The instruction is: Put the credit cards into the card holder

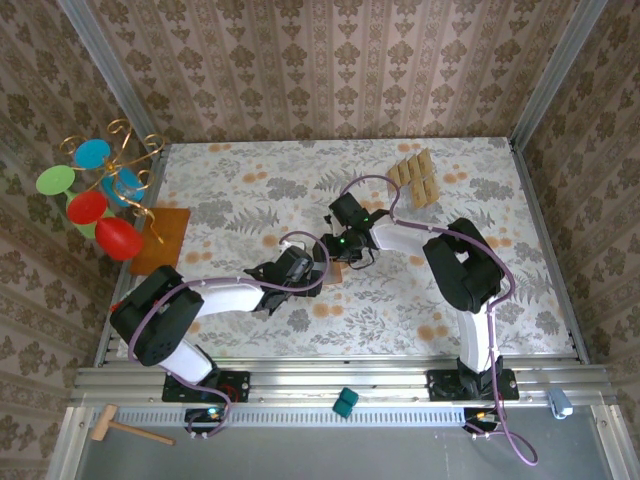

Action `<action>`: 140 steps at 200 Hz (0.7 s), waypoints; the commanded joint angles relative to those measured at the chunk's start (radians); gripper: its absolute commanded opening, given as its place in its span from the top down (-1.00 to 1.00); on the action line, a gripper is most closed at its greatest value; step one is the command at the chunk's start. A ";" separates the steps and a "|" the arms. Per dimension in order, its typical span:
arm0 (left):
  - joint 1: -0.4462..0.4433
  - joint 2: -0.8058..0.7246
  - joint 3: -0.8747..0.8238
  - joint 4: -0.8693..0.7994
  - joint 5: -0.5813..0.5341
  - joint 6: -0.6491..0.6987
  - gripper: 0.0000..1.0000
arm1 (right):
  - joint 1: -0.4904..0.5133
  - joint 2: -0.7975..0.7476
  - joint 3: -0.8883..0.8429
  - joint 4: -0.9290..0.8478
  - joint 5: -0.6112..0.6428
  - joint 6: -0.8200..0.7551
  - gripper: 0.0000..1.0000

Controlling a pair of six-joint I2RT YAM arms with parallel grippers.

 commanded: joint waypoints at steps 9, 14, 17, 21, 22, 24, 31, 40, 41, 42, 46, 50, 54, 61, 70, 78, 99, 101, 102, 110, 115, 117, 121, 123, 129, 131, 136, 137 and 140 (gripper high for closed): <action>0.002 0.023 -0.030 -0.032 0.002 -0.020 -0.99 | 0.002 0.010 -0.015 0.015 -0.036 0.012 -0.09; 0.002 0.023 -0.029 -0.032 0.003 -0.020 -0.99 | 0.002 0.014 -0.015 0.017 -0.039 0.014 -0.09; 0.002 0.024 -0.029 -0.032 0.003 -0.020 -0.99 | 0.004 0.015 -0.015 0.017 -0.044 0.014 -0.09; 0.001 0.023 -0.029 -0.032 0.003 -0.020 -0.99 | 0.004 0.016 -0.016 0.019 -0.048 0.015 -0.10; 0.002 0.023 -0.029 -0.032 0.003 -0.020 -0.99 | 0.004 0.016 -0.017 0.019 -0.049 0.016 -0.10; 0.002 0.024 -0.029 -0.031 0.003 -0.020 -0.99 | 0.003 0.017 -0.017 0.021 -0.050 0.016 -0.10; 0.001 0.022 -0.029 -0.031 0.004 -0.020 -0.99 | 0.004 0.020 -0.018 0.027 -0.058 0.020 -0.10; 0.001 0.022 -0.030 -0.030 0.003 -0.020 -1.00 | 0.003 0.021 -0.018 0.033 -0.066 0.023 -0.10; 0.001 0.022 -0.030 -0.030 0.003 -0.020 -1.00 | 0.003 0.021 -0.019 0.033 -0.067 0.023 -0.10; 0.002 0.023 -0.029 -0.031 0.003 -0.020 -1.00 | 0.003 0.021 -0.019 0.034 -0.067 0.024 -0.10; 0.001 0.022 -0.029 -0.030 0.003 -0.021 -1.00 | 0.003 0.020 -0.020 0.036 -0.070 0.025 -0.10; 0.002 0.022 -0.029 -0.031 0.003 -0.020 -1.00 | 0.003 0.023 -0.020 0.037 -0.073 0.025 -0.10; 0.002 0.021 -0.030 -0.030 0.002 -0.020 -1.00 | 0.004 0.022 -0.018 0.039 -0.076 0.026 -0.10; 0.002 0.021 -0.029 -0.031 0.003 -0.020 -1.00 | 0.003 0.022 -0.019 0.042 -0.082 0.028 -0.10; 0.001 0.018 -0.030 -0.032 0.002 -0.020 -1.00 | 0.002 0.025 -0.017 0.047 -0.091 0.031 -0.10; 0.001 0.017 -0.029 -0.031 0.003 -0.020 -1.00 | 0.002 0.025 -0.018 0.052 -0.099 0.036 -0.10; 0.002 0.015 -0.028 -0.033 0.002 -0.020 -1.00 | -0.001 0.025 -0.026 0.075 -0.117 0.050 -0.09; 0.001 0.015 -0.029 -0.032 0.002 -0.018 -1.00 | -0.001 0.024 -0.026 0.075 -0.118 0.051 -0.09; 0.001 0.015 -0.029 -0.032 0.002 -0.019 -1.00 | -0.002 0.025 -0.027 0.076 -0.119 0.051 -0.09; 0.001 0.015 -0.028 -0.033 0.001 -0.019 -1.00 | -0.003 0.025 -0.027 0.080 -0.122 0.055 -0.09; 0.001 0.014 -0.028 -0.033 0.002 -0.020 -1.00 | -0.003 0.026 -0.027 0.082 -0.123 0.056 -0.09; 0.001 0.015 -0.028 -0.034 0.002 -0.020 -1.00 | -0.003 0.026 -0.027 0.082 -0.123 0.057 -0.09; 0.000 0.014 -0.029 -0.033 0.001 -0.020 -1.00 | -0.003 0.026 -0.027 0.083 -0.123 0.057 -0.09; 0.002 0.015 -0.029 -0.033 0.001 -0.020 -1.00 | -0.003 0.027 -0.028 0.082 -0.123 0.058 -0.09; 0.002 0.015 -0.029 -0.033 0.000 -0.020 -1.00 | -0.003 0.027 -0.029 0.084 -0.123 0.060 -0.09; 0.001 0.014 -0.029 -0.033 0.000 -0.020 -1.00 | -0.003 0.027 -0.028 0.083 -0.122 0.059 -0.09; 0.001 0.014 -0.031 -0.033 0.001 -0.020 -1.00 | -0.003 0.025 -0.030 0.084 -0.119 0.059 -0.09; 0.002 0.014 -0.031 -0.033 0.000 -0.020 -1.00 | -0.003 0.025 -0.030 0.083 -0.118 0.059 -0.09; 0.002 0.013 -0.031 -0.032 0.001 -0.020 -1.00 | -0.003 0.023 -0.032 0.082 -0.116 0.059 -0.09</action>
